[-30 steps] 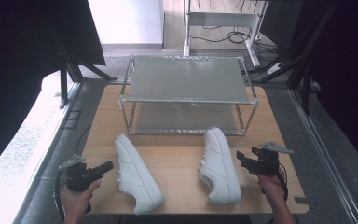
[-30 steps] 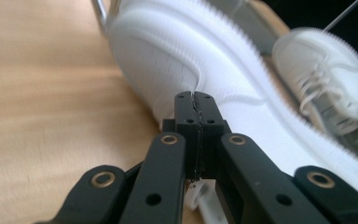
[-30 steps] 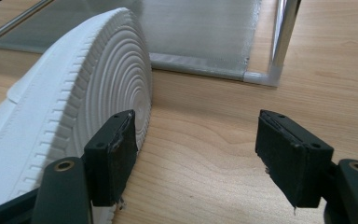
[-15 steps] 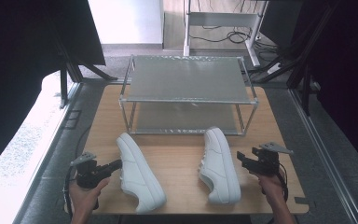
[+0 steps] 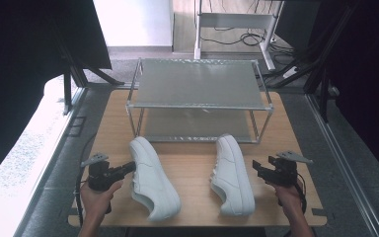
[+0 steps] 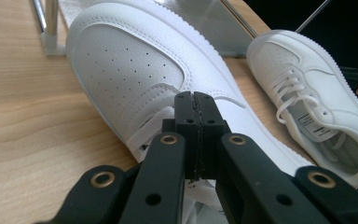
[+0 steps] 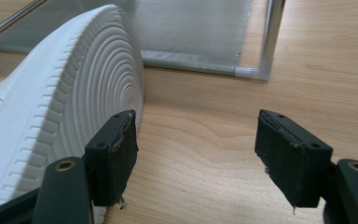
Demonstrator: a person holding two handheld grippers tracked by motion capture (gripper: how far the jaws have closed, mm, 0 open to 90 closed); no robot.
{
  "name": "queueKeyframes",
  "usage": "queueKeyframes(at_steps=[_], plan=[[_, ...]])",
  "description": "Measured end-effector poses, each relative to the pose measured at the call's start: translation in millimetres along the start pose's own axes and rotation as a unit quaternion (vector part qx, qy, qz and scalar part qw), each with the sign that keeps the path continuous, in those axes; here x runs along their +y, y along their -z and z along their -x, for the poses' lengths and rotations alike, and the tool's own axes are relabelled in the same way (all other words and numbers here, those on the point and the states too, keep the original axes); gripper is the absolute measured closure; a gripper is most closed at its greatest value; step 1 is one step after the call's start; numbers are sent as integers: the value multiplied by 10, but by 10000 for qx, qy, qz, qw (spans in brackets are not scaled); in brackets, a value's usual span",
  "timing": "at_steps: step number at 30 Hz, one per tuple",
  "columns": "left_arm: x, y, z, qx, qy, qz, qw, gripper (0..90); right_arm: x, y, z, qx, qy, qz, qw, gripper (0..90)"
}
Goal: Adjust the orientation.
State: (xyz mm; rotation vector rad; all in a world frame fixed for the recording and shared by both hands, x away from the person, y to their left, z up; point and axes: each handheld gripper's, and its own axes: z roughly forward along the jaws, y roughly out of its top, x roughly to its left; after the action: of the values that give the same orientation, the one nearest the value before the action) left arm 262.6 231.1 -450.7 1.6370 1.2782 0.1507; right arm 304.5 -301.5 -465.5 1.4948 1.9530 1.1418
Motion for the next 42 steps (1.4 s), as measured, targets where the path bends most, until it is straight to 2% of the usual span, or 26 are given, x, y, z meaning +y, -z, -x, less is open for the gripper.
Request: queueKeyframes(at_steps=[2,5,8,11,13,16,18,21,27,33,42], plan=[[28,-30,9,-63,24,15,10000,897,-5,2,18,-23,-27,-4,10000,302],[109,-133,56,-110,-55,46,9999,885,-16,-6,46,-40,-49,-12,10000,303],[235,-336,147,-179,-147,-6,9997,878,-24,-13,60,-66,-76,-24,9999,303],[350,-641,275,-84,-433,-347,9984,880,-29,-12,64,-67,-60,-47,9999,303],[390,-865,347,-158,-532,-562,9969,885,-32,-10,72,-68,-49,-44,10000,303],[416,-1017,416,-212,-521,-671,9962,888,-40,-2,91,-77,-82,-27,9999,303],[434,-1020,461,-242,-553,-624,9962,893,-46,10,102,-73,-104,-15,9999,303],[449,-940,532,-308,-557,-553,9964,898,-45,30,121,-69,-140,-2,9999,305],[438,-824,725,-495,-816,-500,9942,898,-33,46,116,-77,-156,39,9998,305],[366,-877,868,-732,-958,-618,9908,898,-42,29,97,-86,-141,22,9999,305],[218,-978,969,-860,-987,-802,9881,898,-59,21,111,-119,-161,1,9998,305]])
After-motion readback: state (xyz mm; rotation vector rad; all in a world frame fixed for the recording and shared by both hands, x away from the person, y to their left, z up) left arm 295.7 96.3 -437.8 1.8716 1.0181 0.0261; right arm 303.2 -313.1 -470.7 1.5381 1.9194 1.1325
